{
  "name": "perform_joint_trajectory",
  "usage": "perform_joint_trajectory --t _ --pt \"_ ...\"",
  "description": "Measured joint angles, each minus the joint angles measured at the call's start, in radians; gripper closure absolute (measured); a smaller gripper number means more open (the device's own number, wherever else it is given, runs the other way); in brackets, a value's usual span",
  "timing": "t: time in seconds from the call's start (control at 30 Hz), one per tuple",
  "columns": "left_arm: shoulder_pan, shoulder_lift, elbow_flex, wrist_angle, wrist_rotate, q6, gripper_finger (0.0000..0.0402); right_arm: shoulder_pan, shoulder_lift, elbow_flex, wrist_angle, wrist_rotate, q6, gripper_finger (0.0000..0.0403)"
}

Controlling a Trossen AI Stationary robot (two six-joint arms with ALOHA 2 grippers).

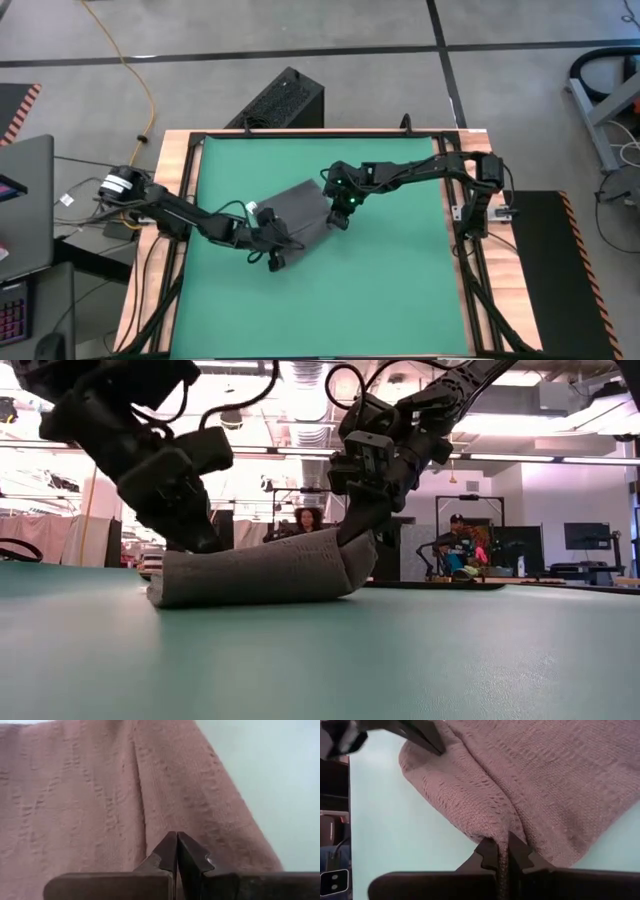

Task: Roll towel
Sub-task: Roll the microfiber towel

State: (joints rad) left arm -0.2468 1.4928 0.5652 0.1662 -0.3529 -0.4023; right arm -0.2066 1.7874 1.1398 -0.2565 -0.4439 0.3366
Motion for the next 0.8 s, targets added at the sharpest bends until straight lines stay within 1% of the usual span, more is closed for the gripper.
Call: perform_joint_trajectory --t 0.1,0.2,0.27,0.37,0.43,0.57,0.63,0.7,0.8 --pt "-0.002 0.061 0.0 0.022 0.029 -0.013 0.0401 0.0 0.0 0.0 0.001 -0.01 0.0 0.0382" --pt "-0.002 0.115 0.0 0.065 0.066 -0.03 0.0401 0.0 0.0 0.0 -0.001 -0.055 0.003 0.0382" --pt "-0.001 0.155 0.0 0.097 0.113 -0.032 0.0401 0.0 0.0 0.006 -0.006 -0.082 0.011 0.0382" --pt "-0.001 0.196 0.003 0.167 0.193 -0.055 0.0402 0.001 0.0 0.023 -0.009 -0.093 0.014 0.0382" --pt "0.0 0.216 0.003 0.194 0.229 -0.071 0.0401 -0.001 0.0 0.033 -0.005 -0.091 0.014 0.0382" --pt "0.0 0.223 0.002 0.206 0.251 -0.08 0.0401 -0.018 0.004 0.033 -0.052 -0.046 0.012 0.0382" --pt "0.0 0.223 0.002 0.205 0.252 -0.081 0.0401 -0.029 0.028 0.034 -0.082 -0.029 -0.003 0.0382" --pt "0.0 0.223 0.002 0.208 0.258 -0.082 0.0401 -0.037 0.055 0.034 -0.097 -0.031 -0.025 0.0382" --pt "0.001 0.224 0.002 0.209 0.268 -0.082 0.0401 -0.042 0.101 0.035 -0.073 -0.043 -0.028 0.0382"
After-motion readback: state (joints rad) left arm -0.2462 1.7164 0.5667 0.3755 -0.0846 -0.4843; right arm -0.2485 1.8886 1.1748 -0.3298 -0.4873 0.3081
